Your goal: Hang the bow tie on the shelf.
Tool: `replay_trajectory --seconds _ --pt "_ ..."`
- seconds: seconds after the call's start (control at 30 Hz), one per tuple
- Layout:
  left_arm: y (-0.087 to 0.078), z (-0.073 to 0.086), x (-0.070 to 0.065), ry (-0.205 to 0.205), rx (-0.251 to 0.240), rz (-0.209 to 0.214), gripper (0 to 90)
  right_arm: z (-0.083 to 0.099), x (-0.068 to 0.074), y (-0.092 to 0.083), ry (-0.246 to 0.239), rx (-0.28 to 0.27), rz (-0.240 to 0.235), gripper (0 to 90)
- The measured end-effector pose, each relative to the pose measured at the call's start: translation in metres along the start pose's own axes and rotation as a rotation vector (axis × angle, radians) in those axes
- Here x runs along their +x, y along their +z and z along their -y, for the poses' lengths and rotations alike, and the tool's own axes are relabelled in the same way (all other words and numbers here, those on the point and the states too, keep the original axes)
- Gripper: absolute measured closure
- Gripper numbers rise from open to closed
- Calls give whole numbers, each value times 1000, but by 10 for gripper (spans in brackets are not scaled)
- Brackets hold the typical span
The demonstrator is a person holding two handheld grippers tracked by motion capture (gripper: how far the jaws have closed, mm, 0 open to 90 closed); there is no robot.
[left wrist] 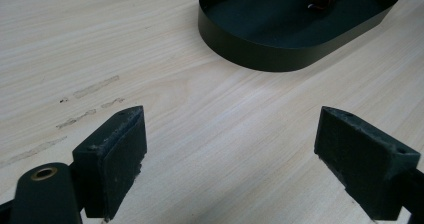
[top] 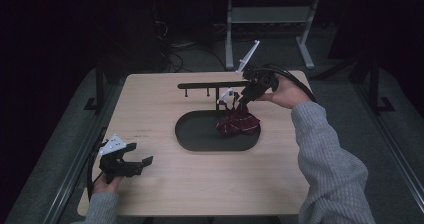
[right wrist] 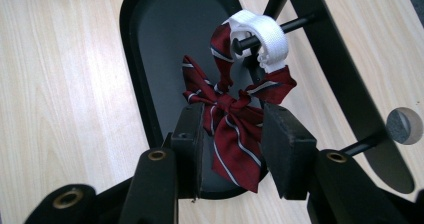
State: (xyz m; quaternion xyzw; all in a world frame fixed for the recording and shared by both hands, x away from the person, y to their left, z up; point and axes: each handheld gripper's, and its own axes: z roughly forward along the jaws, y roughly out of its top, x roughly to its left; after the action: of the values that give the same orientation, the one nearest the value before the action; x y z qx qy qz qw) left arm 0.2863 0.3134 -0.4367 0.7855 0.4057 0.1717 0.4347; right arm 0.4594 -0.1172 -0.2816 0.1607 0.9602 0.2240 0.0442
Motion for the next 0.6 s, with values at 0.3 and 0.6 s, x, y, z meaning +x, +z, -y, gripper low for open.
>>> replay_trajectory --seconds 0.3,0.6 --pt "0 0 0 0 0 -2 130 3 2 1 4 -13 -7 576" --pt "-1 0 -1 2 -1 -3 130 9 5 2 11 -22 -13 566"
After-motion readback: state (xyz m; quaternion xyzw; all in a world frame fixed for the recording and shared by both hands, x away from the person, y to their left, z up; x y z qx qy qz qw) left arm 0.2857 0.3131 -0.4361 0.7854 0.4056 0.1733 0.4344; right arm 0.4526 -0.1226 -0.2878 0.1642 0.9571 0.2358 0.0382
